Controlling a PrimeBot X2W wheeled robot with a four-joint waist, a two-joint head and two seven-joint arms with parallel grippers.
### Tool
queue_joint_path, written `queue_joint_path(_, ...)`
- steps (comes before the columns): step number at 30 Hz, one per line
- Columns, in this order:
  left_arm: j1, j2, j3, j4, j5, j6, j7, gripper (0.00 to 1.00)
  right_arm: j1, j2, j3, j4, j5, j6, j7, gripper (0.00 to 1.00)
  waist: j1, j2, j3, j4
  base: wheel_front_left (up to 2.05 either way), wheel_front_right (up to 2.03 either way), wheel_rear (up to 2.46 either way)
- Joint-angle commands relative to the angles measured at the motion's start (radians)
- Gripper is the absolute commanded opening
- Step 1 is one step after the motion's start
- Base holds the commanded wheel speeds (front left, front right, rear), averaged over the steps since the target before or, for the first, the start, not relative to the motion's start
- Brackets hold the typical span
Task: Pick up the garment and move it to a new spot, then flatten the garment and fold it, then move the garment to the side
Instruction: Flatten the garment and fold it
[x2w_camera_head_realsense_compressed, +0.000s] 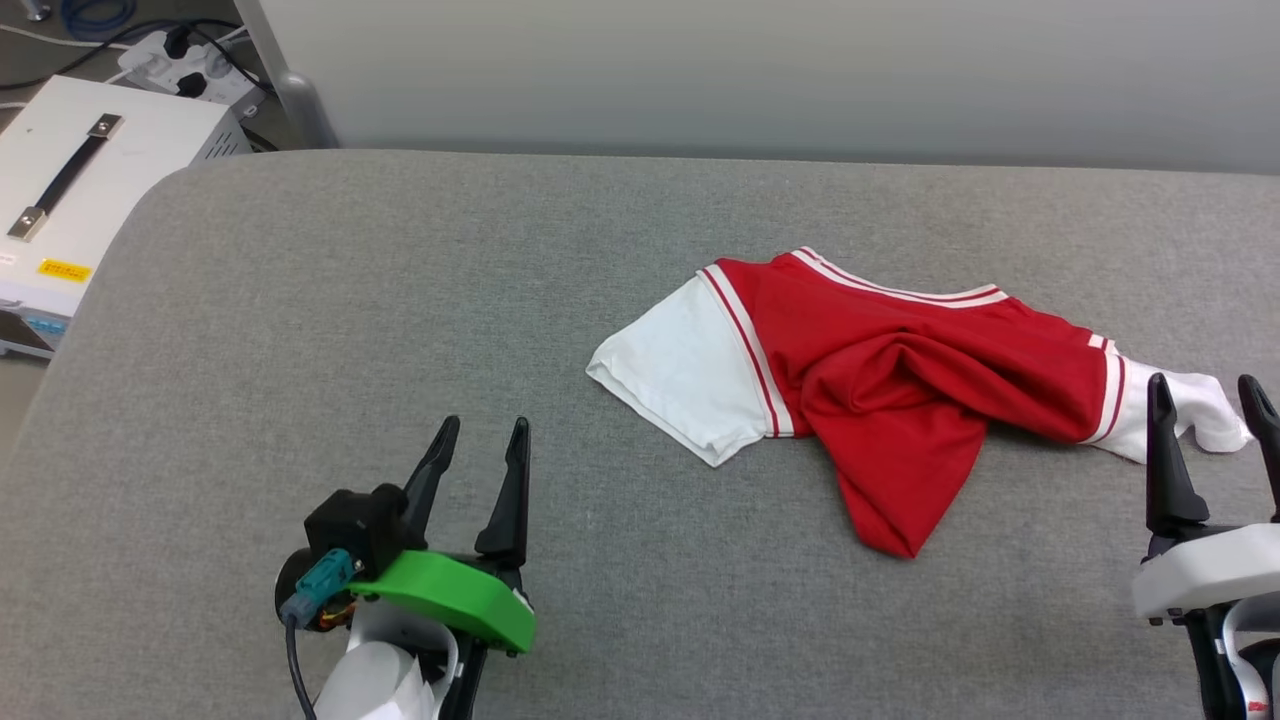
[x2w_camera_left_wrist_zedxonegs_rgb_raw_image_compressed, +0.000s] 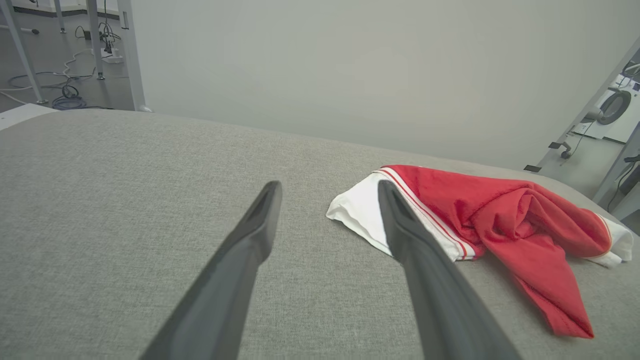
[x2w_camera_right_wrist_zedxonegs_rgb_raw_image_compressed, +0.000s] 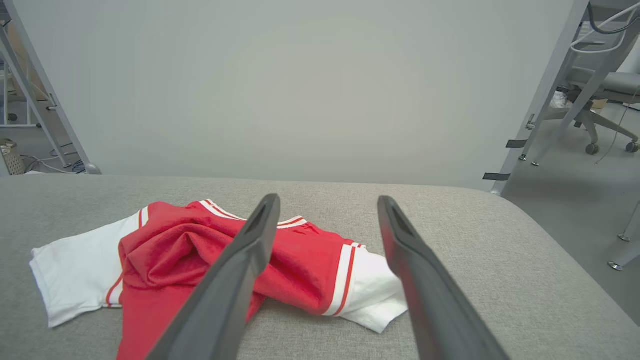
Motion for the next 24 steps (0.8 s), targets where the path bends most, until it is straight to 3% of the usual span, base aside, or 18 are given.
queue_joint_path(1, -0.013, 0.006, -0.002, 0.009, -0.013, -0.004, 0.014, 1.0, 0.009, 0.002, -0.002, -0.021, 0.004, -0.001, 0.002, 1.0, 0.0, 0.0, 0.021, -0.019, 0.0, 0.0, 0.0)
queue_joint_path(6, -0.111, 0.021, -0.019, 0.037, -0.018, 0.004, 0.149, 1.0, 0.005, -0.003, 0.0, -0.071, 0.002, -0.001, 0.025, 1.0, 0.0, 0.0, 0.071, -0.05, 0.0, 0.0, 0.0)
queue_joint_path(15, -0.362, 0.058, -0.068, 0.159, 0.019, 0.064, 0.557, 1.0, -0.013, -0.013, 0.038, -0.092, -0.003, -0.001, 0.033, 1.0, 0.0, 0.0, 0.17, -0.121, 0.0, 0.0, 0.0)
queue_joint_path(19, -0.436, 0.065, -0.063, 0.217, 0.023, 0.09, 0.619, 1.0, -0.021, -0.01, 0.058, -0.084, -0.009, -0.001, 0.023, 1.0, 0.0, 0.0, 0.206, -0.15, 0.0, 0.0, 0.0)
queue_joint_path(24, -0.494, 0.084, -0.059, 0.304, 0.041, 0.115, 0.624, 1.0, -0.035, -0.009, 0.076, -0.071, -0.013, -0.001, 0.01, 1.0, 0.0, 0.0, 0.236, -0.176, 0.0, 0.0, 0.0)
